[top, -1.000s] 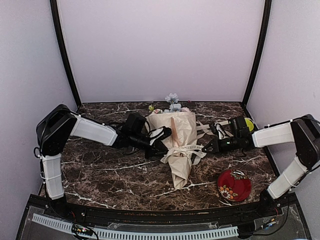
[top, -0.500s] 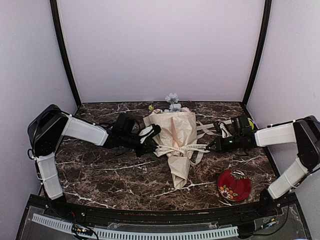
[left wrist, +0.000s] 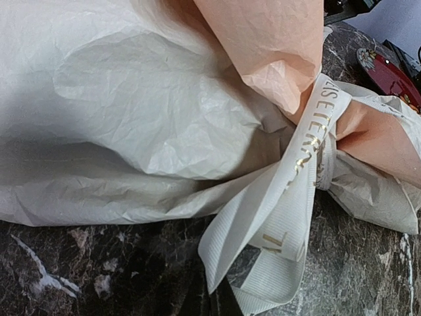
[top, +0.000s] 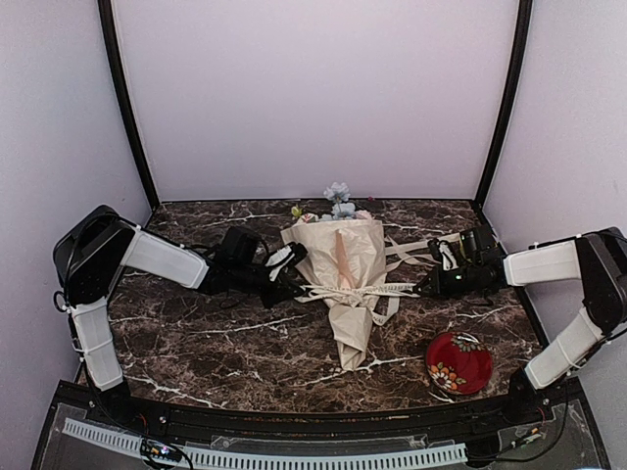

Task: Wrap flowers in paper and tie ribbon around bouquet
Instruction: Tie the half-tied ribbon around the folded bouquet.

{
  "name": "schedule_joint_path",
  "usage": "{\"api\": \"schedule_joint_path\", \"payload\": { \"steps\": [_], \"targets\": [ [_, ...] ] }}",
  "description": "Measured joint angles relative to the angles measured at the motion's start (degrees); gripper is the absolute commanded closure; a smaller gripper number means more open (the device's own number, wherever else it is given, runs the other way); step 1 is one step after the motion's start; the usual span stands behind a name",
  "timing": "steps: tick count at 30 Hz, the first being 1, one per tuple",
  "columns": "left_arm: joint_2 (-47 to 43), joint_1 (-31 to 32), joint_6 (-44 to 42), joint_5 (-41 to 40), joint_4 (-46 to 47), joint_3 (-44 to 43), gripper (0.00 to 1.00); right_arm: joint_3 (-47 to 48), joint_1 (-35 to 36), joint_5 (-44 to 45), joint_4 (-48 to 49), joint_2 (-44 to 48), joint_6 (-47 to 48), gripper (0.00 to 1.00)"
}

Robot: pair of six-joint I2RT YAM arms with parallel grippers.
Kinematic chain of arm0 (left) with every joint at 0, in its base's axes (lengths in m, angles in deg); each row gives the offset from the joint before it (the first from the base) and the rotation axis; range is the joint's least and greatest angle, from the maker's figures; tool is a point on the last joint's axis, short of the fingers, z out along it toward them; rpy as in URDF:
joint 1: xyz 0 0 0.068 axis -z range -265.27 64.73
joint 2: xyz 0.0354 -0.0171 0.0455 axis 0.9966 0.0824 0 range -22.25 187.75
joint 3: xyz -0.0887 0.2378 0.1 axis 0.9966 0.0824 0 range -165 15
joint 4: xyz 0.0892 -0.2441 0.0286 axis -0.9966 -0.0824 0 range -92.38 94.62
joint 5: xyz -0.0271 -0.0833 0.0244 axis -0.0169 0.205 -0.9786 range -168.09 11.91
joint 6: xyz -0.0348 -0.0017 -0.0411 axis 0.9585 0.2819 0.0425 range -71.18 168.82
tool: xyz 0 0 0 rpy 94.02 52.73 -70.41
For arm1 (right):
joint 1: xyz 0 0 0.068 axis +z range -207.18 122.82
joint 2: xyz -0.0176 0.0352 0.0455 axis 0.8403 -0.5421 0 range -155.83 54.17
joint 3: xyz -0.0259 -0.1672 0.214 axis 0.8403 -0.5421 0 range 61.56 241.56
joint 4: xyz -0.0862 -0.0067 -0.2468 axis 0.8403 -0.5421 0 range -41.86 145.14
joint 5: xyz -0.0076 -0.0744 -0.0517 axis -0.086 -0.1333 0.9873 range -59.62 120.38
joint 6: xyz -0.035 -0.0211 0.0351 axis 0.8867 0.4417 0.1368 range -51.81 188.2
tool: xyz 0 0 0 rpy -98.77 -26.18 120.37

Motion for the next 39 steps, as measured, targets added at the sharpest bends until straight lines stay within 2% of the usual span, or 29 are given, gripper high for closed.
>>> {"api": "schedule_joint_path", "payload": {
  "steps": [12, 20, 21, 24, 30, 33, 36, 39],
  "targets": [
    [0.22, -0.09, -0.52, -6.14, -1.36, -2.08, 1.00, -0.22, -1.11, -0.83, -2.93, 0.59, 1.25, 1.00],
    [1.88, -0.13, -1.36, -5.16, -2.05, -4.11, 1.00, -0.15, -1.20, -2.99, -3.02, 0.31, 1.27, 0.96],
    [1.97, -0.13, -1.49, -5.09, -2.16, -4.15, 1.00, 0.04, -1.20, -2.91, -3.34, 0.26, 1.27, 0.94],
    [2.49, -0.13, -1.81, -5.09, -2.86, -4.94, 1.00, 1.49, -1.20, -2.10, -5.18, 0.26, 1.42, 0.75],
    [2.69, -0.13, -1.99, -4.11, -3.39, -5.62, 1.00, 6.29, 0.24, 4.33, -9.53, 2.01, 1.49, 0.56],
    [2.69, -0.13, -2.12, -3.61, -3.50, -5.62, 1.00, 9.51, 4.48, 10.01, -12.15, 4.52, 2.10, 0.56],
    [2.69, -0.11, -2.34, -3.04, -3.65, -5.62, 1.00, 13.94, 10.23, 14.16, -13.70, 5.92, 3.72, 0.61],
    [2.69, -0.09, -2.51, -2.69, -3.72, -5.62, 1.00, 16.57, 17.16, 14.27, -13.51, 5.95, 6.93, 0.67]
  ]
}}
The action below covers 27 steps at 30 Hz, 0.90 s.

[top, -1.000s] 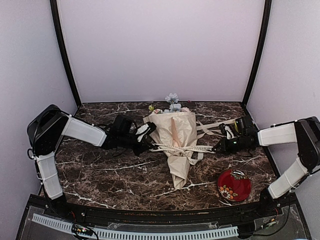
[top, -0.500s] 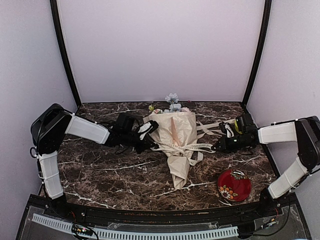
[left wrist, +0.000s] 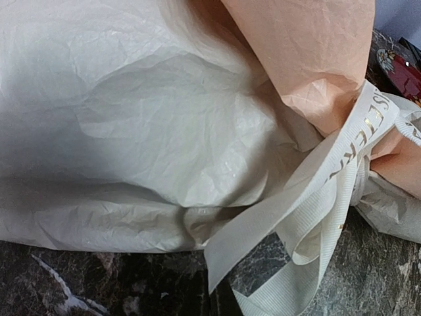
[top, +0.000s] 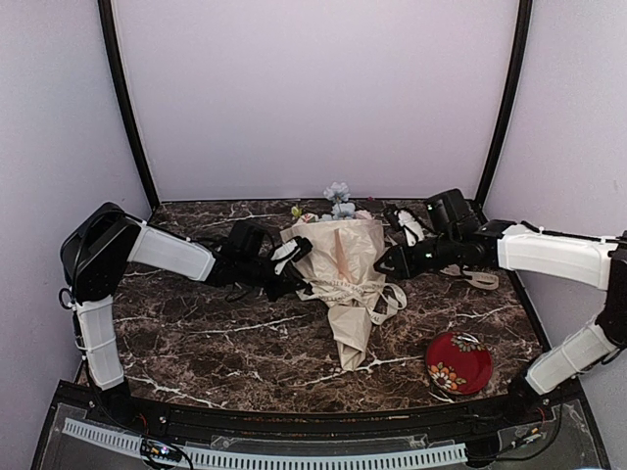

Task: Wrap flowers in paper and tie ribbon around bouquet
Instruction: Tie the half-tied ribbon around the folded bouquet.

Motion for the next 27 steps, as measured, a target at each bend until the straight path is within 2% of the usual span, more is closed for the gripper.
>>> {"api": "schedule_joint_path", "payload": {
  "steps": [3, 6, 14, 19, 21, 27],
  "targets": [
    [0.00, 0.11, -0.22, 0.11, -0.22, 0.00, 1.00, 0.72, 6.93, -1.09, 0.07, -1.14, 3.32, 0.69],
    [0.00, 0.13, -0.24, 0.13, -0.37, 0.00, 1.00, 1.75, 11.47, -2.19, -0.15, -4.44, 4.55, 0.66],
    [0.00, 0.35, -0.24, 0.20, -0.50, 0.00, 1.00, 4.57, 14.69, 2.14, -0.98, -11.82, 5.46, 0.61],
    [0.00, 0.39, -0.24, 0.52, -0.90, 0.00, 1.00, 5.01, 14.99, 5.70, -1.68, -12.81, 5.25, 0.61],
    [0.00, 0.42, -0.24, 0.55, -0.96, 0.00, 1.00, 5.64, 14.99, 6.88, -1.86, -13.03, 5.22, 0.64],
    [0.00, 0.44, -0.26, 0.92, -1.20, 0.00, 1.00, 6.73, 14.99, 8.72, -1.88, -13.55, 5.09, 0.89]
  ]
}}
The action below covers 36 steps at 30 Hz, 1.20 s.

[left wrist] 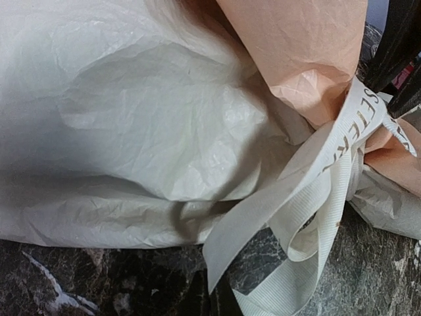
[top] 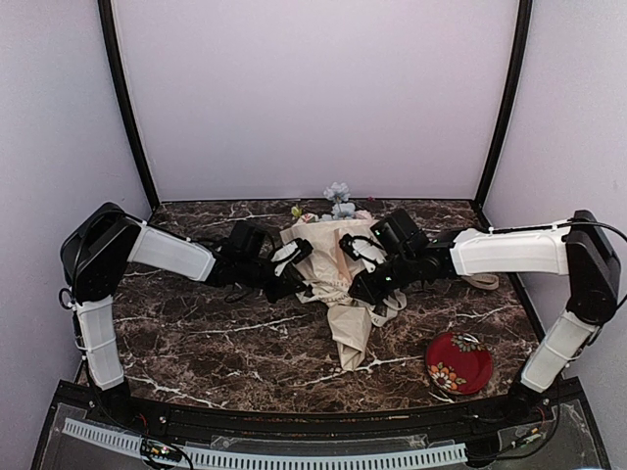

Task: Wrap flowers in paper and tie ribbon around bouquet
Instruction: Tie the half-tied ribbon around the folded bouquet.

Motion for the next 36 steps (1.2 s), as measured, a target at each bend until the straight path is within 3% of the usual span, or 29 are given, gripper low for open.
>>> {"api": "schedule_joint_path", "payload": {
  "steps": [4, 16, 22, 32, 36],
  "targets": [
    [0.00, 0.02, 0.00, 0.24, -0.02, 0.00, 1.00, 0.04, 0.00, -0.20, -0.33, -0.13, 0.24, 1.00],
    [0.00, 0.04, 0.00, 0.33, -0.02, 0.00, 1.00, 0.07, -0.13, -1.09, -1.46, 1.64, 0.39, 1.00],
    [0.00, 0.63, -0.02, 1.11, 0.04, -0.11, 1.00, -0.26, -1.05, -4.74, -0.83, 6.80, 0.39, 1.00],
    [0.00, 0.92, -0.28, 1.51, 0.00, -0.26, 1.00, -2.86, -3.21, -9.49, -0.81, 7.61, 0.35, 1.00],
    [0.00, 0.94, -0.48, 1.79, 0.02, -0.28, 1.00, -4.09, -4.22, -9.64, -0.94, 7.72, -0.02, 0.91]
  ]
}}
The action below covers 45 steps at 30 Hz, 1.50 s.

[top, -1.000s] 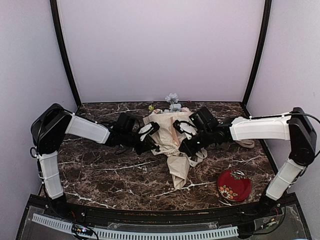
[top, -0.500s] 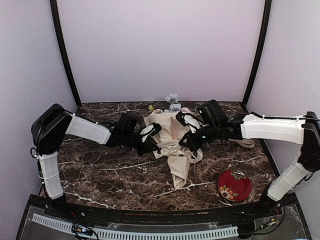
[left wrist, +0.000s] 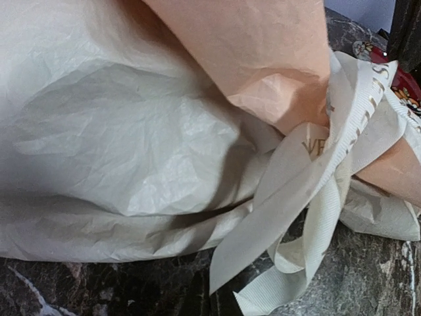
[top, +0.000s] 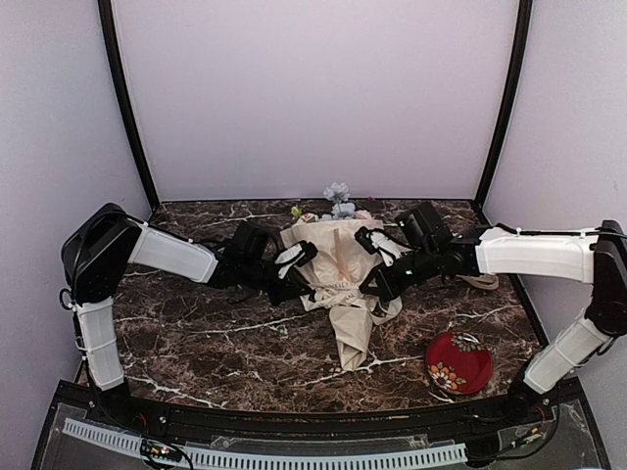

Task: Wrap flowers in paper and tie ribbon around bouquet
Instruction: Tie the half-tied ribbon around the folded bouquet.

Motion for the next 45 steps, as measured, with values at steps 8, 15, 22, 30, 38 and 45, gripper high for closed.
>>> {"api": "schedule_joint_path", "payload": {
  "steps": [8, 15, 22, 30, 38, 45],
  "targets": [
    [0.00, 0.13, -0.02, -0.48, -0.28, -0.46, 1.00, 1.51, -1.42, 2.54, -0.92, -1.25, -1.84, 0.79],
    [0.02, 0.68, -0.04, -0.46, -0.26, -1.03, 1.00, 1.27, 2.58, 5.53, 0.79, 2.16, 0.02, 0.61],
    [0.02, 0.74, -0.20, -0.48, -0.35, -1.07, 1.00, 1.95, 13.00, 20.24, 2.23, 4.42, 4.92, 0.52],
    [0.17, 0.74, -0.24, -0.46, -0.48, -1.70, 1.00, 2.99, 18.69, 33.94, 0.50, -1.05, 8.22, 0.52],
    [0.20, 0.74, -0.46, -0.44, -0.50, -1.77, 1.00, 3.32, 19.41, 38.97, 0.57, -3.06, 9.60, 0.56],
    [0.20, 0.74, -0.55, -0.28, -0.48, -1.77, 1.00, 3.58, 19.65, 40.87, 0.57, -4.28, 10.67, 0.59]
  ]
}}
